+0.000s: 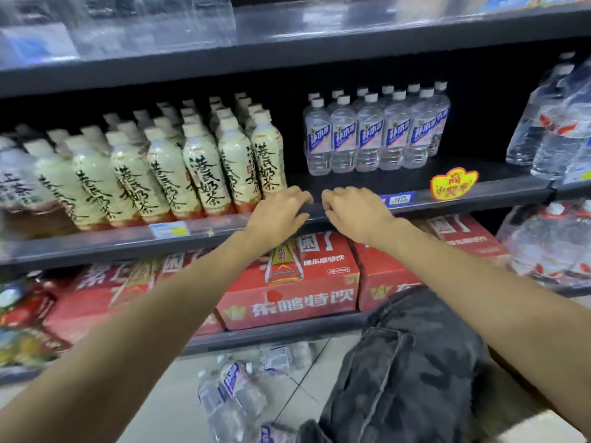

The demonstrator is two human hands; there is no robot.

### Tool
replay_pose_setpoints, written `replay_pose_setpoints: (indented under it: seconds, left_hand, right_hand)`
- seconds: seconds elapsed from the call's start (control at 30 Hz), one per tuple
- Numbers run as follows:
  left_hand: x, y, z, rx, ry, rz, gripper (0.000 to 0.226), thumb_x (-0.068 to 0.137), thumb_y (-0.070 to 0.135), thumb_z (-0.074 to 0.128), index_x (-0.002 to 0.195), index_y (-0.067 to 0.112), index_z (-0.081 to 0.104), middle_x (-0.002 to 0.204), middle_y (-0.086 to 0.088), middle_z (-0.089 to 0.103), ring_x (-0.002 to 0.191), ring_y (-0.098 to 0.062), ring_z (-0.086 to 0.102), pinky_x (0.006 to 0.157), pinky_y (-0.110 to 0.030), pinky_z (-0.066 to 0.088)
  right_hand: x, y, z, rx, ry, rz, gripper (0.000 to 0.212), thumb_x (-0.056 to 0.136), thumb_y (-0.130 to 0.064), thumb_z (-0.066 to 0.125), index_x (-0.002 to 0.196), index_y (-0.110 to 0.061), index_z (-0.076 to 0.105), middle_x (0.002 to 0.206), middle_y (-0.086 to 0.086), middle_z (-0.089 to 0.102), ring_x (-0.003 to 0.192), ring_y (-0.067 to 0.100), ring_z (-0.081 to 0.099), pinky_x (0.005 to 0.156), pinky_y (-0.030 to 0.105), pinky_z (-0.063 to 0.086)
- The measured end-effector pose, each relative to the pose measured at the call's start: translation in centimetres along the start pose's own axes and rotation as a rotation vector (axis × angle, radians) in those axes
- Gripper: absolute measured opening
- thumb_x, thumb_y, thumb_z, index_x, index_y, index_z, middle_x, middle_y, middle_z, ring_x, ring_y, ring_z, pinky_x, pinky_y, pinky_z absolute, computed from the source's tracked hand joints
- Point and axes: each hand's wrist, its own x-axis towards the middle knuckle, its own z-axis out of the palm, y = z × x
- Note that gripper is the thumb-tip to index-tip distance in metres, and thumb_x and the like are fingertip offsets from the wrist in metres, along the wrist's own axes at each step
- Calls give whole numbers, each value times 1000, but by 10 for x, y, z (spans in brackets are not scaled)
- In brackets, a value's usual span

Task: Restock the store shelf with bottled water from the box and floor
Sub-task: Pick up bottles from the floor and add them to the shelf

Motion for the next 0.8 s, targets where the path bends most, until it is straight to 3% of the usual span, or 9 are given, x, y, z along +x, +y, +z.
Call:
replay_pose_setpoints:
  seconds: [0.27, 0.53, 0.67, 0.8]
  left_hand:
    - [-103, -38, 36, 3, -177, -143, 25, 94, 25, 51, 117, 15, 56, 114, -5, 59, 102, -28, 60, 76, -39, 51]
    - [-163, -70, 96, -70, -277, -269, 29, 95, 25, 53, 123, 25, 54, 115, 1, 60, 94, -24, 65, 78, -40, 56]
    - [-187, -83, 128, -86, -355, -315, 26, 97, 23, 52, 122, 22, 53, 116, 1, 59, 89, -21, 66, 75, -33, 56]
    - [-215, -94, 162, -108, -467, -423, 31, 96, 24, 52, 125, 16, 53, 120, -4, 59, 99, -26, 64, 85, -41, 55]
  right_hand:
    - [-2, -83, 38, 25, -157, -101, 20, 97, -19, 43, 110, -12, 56, 105, 9, 65, 97, 32, 63, 70, 35, 40]
    - [0, -132, 89, 113, -367, -176, 19, 96, -10, 43, 107, -12, 58, 92, 8, 66, 77, 26, 61, 68, 37, 51]
    - [0, -153, 124, 131, -484, -235, 17, 96, -8, 42, 105, -9, 57, 91, 11, 64, 79, 28, 61, 72, 41, 55]
    - [-5, -178, 166, 139, -585, -293, 22, 95, -9, 43, 112, -10, 57, 99, 13, 67, 86, 29, 63, 66, 34, 47]
